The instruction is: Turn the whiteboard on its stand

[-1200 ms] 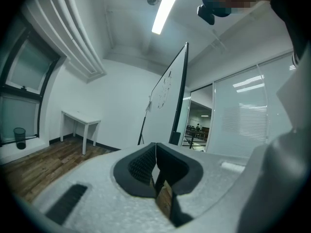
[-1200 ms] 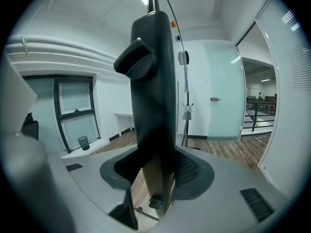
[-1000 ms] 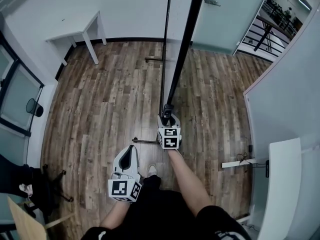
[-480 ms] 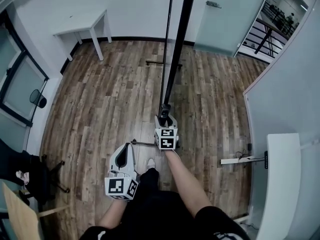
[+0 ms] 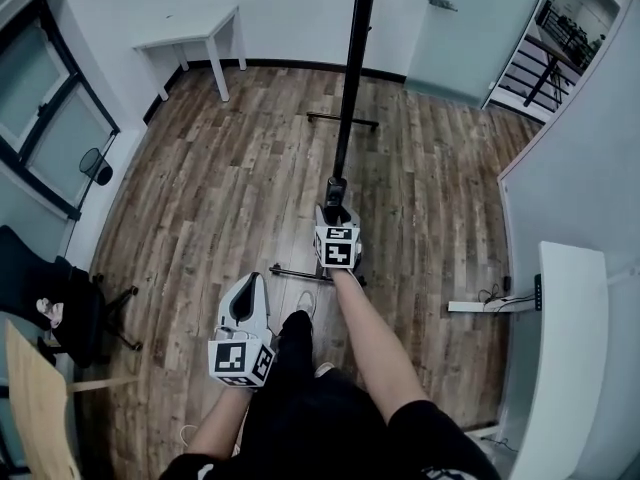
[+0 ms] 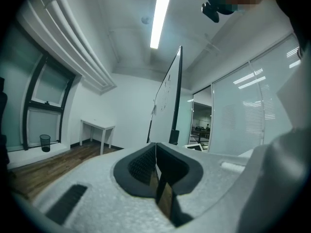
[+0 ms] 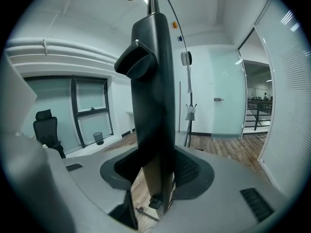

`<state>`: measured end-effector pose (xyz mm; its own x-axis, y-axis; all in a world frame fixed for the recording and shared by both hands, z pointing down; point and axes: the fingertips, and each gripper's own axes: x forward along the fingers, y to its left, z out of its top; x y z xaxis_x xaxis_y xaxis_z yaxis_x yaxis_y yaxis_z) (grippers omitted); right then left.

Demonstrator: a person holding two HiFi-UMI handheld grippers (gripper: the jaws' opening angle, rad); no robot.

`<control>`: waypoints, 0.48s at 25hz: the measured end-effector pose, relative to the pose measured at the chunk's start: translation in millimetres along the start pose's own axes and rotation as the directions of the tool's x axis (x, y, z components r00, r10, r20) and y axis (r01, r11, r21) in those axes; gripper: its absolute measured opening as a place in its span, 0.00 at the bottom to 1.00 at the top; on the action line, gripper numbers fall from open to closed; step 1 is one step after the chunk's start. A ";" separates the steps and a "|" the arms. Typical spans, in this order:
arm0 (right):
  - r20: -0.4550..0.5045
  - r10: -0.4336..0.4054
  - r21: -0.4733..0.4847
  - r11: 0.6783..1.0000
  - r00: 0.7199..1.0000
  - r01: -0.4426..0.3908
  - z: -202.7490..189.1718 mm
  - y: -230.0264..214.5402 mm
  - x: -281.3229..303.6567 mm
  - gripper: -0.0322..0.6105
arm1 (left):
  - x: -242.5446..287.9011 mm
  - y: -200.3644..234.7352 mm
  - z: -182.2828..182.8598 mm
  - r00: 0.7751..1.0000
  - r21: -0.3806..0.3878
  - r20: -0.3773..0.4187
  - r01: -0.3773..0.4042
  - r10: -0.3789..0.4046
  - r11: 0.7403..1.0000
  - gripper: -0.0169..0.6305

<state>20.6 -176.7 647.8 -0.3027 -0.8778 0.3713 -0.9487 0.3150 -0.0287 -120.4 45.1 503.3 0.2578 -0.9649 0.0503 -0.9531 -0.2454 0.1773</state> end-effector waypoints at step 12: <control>-0.009 0.000 0.006 1.000 1.000 0.000 -8.2 10.6 -18.5 0.34 | -51.7 -2.0 23.3 1.000 0.023 -0.014 -0.007 0.007 1.000 0.05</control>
<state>16.9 -154.1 648.3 -0.3015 -0.8747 0.3795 -0.9493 0.3124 -0.0341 -135.5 93.3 477.5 0.2533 -0.9652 0.0651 -0.9581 -0.2410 0.1547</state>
